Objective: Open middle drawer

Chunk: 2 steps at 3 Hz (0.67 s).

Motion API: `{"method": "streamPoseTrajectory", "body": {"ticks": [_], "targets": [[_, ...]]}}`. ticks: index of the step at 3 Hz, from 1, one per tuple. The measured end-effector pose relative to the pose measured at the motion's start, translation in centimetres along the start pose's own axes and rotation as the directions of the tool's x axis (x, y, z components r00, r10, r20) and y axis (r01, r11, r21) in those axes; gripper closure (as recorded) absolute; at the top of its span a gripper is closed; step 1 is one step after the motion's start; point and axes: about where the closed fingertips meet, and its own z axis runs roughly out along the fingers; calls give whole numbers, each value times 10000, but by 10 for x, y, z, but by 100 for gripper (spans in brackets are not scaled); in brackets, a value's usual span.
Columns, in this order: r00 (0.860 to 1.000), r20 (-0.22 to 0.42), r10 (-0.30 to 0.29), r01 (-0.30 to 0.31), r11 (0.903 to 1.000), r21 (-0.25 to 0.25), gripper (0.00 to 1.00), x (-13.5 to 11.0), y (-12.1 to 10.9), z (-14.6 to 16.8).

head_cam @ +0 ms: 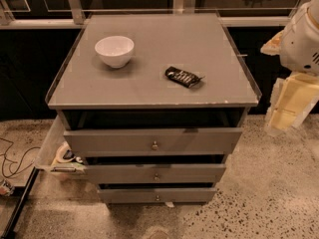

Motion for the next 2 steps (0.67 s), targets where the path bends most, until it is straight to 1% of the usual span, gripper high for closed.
{"method": "streamPoseTrajectory", "body": {"ticks": [1,2], "targets": [[9993,181,313,-304,9984,-470,0,9,13,31],[9969,608,496,-441,9950,-894,0,21,34,74]]}}
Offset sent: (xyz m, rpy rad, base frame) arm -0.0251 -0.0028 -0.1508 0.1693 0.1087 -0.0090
